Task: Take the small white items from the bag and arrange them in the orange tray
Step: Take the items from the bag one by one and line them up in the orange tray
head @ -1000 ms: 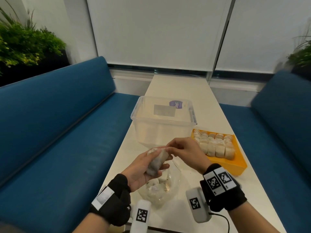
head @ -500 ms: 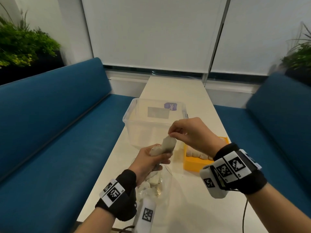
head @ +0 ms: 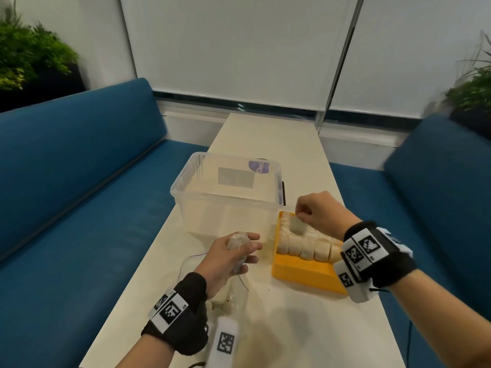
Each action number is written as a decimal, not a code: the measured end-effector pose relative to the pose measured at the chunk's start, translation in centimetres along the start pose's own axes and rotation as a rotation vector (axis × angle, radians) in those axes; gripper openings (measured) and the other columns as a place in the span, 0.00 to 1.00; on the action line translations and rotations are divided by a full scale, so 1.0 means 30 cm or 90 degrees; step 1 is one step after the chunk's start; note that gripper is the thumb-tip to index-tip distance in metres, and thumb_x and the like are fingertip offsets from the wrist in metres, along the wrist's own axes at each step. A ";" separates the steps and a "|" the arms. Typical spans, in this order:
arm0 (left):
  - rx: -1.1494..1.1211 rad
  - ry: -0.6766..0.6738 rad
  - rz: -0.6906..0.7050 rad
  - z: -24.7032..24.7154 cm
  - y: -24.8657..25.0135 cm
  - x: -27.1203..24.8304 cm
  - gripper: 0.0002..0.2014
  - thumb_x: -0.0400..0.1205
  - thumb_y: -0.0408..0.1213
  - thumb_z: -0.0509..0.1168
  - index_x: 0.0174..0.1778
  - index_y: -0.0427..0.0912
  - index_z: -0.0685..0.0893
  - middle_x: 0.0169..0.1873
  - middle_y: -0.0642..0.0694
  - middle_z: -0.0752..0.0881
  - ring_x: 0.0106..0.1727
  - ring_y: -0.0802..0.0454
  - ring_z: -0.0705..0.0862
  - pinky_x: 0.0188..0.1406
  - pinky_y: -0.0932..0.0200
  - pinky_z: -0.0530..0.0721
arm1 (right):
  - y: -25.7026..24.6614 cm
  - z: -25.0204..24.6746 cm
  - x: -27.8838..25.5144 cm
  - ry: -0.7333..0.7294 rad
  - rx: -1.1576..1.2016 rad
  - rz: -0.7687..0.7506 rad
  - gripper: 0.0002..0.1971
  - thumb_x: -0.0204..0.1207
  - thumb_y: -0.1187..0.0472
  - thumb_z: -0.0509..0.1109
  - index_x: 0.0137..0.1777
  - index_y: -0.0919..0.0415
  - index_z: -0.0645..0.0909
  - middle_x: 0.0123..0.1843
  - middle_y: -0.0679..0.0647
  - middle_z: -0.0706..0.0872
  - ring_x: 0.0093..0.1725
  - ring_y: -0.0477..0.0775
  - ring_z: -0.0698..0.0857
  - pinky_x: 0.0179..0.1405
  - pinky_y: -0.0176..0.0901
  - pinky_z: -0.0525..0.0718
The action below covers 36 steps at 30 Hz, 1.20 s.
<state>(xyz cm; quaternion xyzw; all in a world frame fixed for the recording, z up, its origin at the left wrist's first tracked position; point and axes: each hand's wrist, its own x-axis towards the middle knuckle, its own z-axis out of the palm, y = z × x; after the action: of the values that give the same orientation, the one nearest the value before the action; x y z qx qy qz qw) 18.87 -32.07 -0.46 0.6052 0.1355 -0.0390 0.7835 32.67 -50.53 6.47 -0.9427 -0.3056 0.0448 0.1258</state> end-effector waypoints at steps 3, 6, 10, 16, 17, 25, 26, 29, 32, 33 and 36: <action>-0.011 0.026 -0.010 -0.016 -0.013 0.006 0.12 0.77 0.35 0.73 0.57 0.41 0.87 0.46 0.47 0.90 0.39 0.55 0.86 0.35 0.62 0.79 | 0.047 0.110 0.058 -0.102 -0.052 0.026 0.05 0.77 0.63 0.65 0.45 0.56 0.83 0.46 0.54 0.86 0.45 0.54 0.84 0.48 0.44 0.83; -0.016 0.052 -0.018 -0.044 -0.026 0.006 0.13 0.77 0.35 0.73 0.57 0.41 0.87 0.48 0.45 0.90 0.40 0.54 0.86 0.35 0.63 0.80 | 0.070 0.205 0.109 -0.195 -0.086 0.023 0.05 0.74 0.61 0.67 0.39 0.52 0.82 0.48 0.53 0.84 0.49 0.56 0.83 0.52 0.53 0.84; -0.023 0.080 -0.028 -0.079 -0.038 -0.001 0.13 0.78 0.36 0.72 0.58 0.42 0.87 0.50 0.44 0.91 0.41 0.54 0.87 0.35 0.63 0.82 | 0.104 0.291 0.188 -0.192 -0.072 0.030 0.06 0.74 0.62 0.67 0.45 0.56 0.85 0.51 0.55 0.86 0.53 0.58 0.84 0.51 0.49 0.83; -0.012 0.097 -0.040 -0.102 -0.044 -0.001 0.12 0.80 0.36 0.71 0.58 0.43 0.87 0.49 0.46 0.91 0.42 0.54 0.86 0.38 0.61 0.82 | 0.141 0.321 0.257 -0.152 -0.017 0.090 0.08 0.77 0.65 0.66 0.51 0.62 0.86 0.53 0.58 0.88 0.52 0.58 0.85 0.48 0.41 0.79; -0.013 0.093 -0.040 -0.101 -0.045 0.001 0.12 0.80 0.37 0.71 0.59 0.43 0.87 0.50 0.45 0.90 0.43 0.54 0.86 0.39 0.61 0.82 | 0.144 0.322 0.259 -0.152 -0.013 0.092 0.08 0.77 0.64 0.66 0.51 0.61 0.85 0.53 0.58 0.88 0.52 0.58 0.85 0.48 0.40 0.79; -0.097 0.055 -0.096 -0.041 -0.010 0.023 0.30 0.77 0.63 0.55 0.66 0.46 0.80 0.53 0.40 0.91 0.40 0.48 0.87 0.30 0.62 0.82 | 0.118 0.179 0.190 -0.085 0.025 0.055 0.08 0.78 0.62 0.66 0.53 0.60 0.84 0.55 0.56 0.86 0.52 0.56 0.83 0.53 0.43 0.80; -0.108 0.045 -0.104 -0.032 -0.005 0.028 0.33 0.75 0.65 0.54 0.67 0.46 0.78 0.53 0.39 0.91 0.40 0.48 0.87 0.29 0.62 0.82 | 0.090 0.151 0.161 -0.066 0.051 0.029 0.07 0.79 0.61 0.66 0.52 0.60 0.85 0.50 0.54 0.86 0.48 0.53 0.83 0.50 0.40 0.79; -0.128 0.008 -0.119 -0.001 0.007 0.042 0.37 0.72 0.68 0.52 0.71 0.48 0.75 0.53 0.37 0.91 0.39 0.47 0.86 0.27 0.62 0.82 | -0.024 0.099 0.069 -0.052 0.179 -0.059 0.08 0.79 0.56 0.67 0.51 0.57 0.87 0.43 0.48 0.86 0.39 0.43 0.82 0.44 0.35 0.79; -0.114 -0.039 -0.116 0.028 0.016 0.050 0.37 0.72 0.70 0.49 0.70 0.50 0.76 0.53 0.37 0.90 0.39 0.47 0.87 0.28 0.63 0.80 | -0.098 0.105 0.022 -0.079 0.202 -0.126 0.14 0.79 0.47 0.65 0.54 0.52 0.88 0.47 0.45 0.89 0.42 0.40 0.82 0.42 0.32 0.79; -0.103 -0.050 -0.109 0.035 0.020 0.052 0.37 0.72 0.70 0.48 0.69 0.50 0.77 0.52 0.37 0.90 0.39 0.47 0.87 0.28 0.63 0.80 | -0.109 0.115 0.018 -0.089 0.202 -0.135 0.15 0.79 0.46 0.65 0.55 0.52 0.88 0.47 0.45 0.89 0.41 0.38 0.81 0.38 0.30 0.76; -0.084 -0.064 -0.098 0.051 0.031 0.053 0.37 0.71 0.70 0.49 0.68 0.49 0.78 0.50 0.38 0.91 0.39 0.48 0.87 0.27 0.63 0.80 | -0.106 0.127 0.011 -0.076 0.241 -0.121 0.12 0.77 0.49 0.69 0.49 0.56 0.88 0.40 0.45 0.87 0.33 0.36 0.79 0.30 0.24 0.71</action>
<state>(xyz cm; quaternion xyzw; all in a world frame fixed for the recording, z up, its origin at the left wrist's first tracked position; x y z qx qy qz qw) 20.86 -33.11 0.36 0.5376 0.1446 -0.1203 0.8219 30.54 -47.06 3.65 -0.8648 -0.3862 0.1453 0.2860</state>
